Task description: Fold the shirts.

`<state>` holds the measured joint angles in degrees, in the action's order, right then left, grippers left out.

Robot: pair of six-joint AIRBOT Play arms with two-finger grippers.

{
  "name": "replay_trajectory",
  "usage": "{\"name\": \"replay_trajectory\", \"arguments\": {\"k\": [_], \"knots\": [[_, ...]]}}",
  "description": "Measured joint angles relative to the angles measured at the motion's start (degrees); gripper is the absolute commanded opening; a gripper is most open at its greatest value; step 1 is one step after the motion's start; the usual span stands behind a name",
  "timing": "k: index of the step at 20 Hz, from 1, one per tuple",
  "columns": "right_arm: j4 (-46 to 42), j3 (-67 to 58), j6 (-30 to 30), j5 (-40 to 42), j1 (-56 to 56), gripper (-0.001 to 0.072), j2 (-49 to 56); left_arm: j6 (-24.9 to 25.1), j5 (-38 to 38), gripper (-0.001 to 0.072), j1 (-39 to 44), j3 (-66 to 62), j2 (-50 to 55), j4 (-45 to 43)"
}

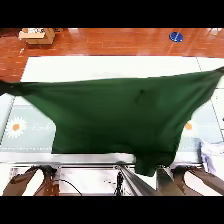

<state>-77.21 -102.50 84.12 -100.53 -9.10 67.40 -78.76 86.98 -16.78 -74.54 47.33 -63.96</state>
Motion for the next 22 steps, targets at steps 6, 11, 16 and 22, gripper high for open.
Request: {"name": "replay_trajectory", "arguments": {"k": [6,11,16,22], "knots": [[0.6,0.7,-2.3,19.5,4.6,0.0027,14.7,4.2,-16.9,0.0019,0.4,2.1,17.0,10.7],[3.7,0.8,-2.6,33.5,5.5,0.0027,22.9,8.0,-29.5,0.0019,2.6,2.4,27.2,13.9],[5.3,0.8,-2.7,42.5,5.7,0.0027,29.3,13.3,-39.8,0.0019,5.2,2.4,34.3,14.8],[5.0,0.8,-2.7,47.9,5.7,0.0027,35.0,16.0,-46.9,0.0019,7.6,2.4,40.3,14.8]]}}
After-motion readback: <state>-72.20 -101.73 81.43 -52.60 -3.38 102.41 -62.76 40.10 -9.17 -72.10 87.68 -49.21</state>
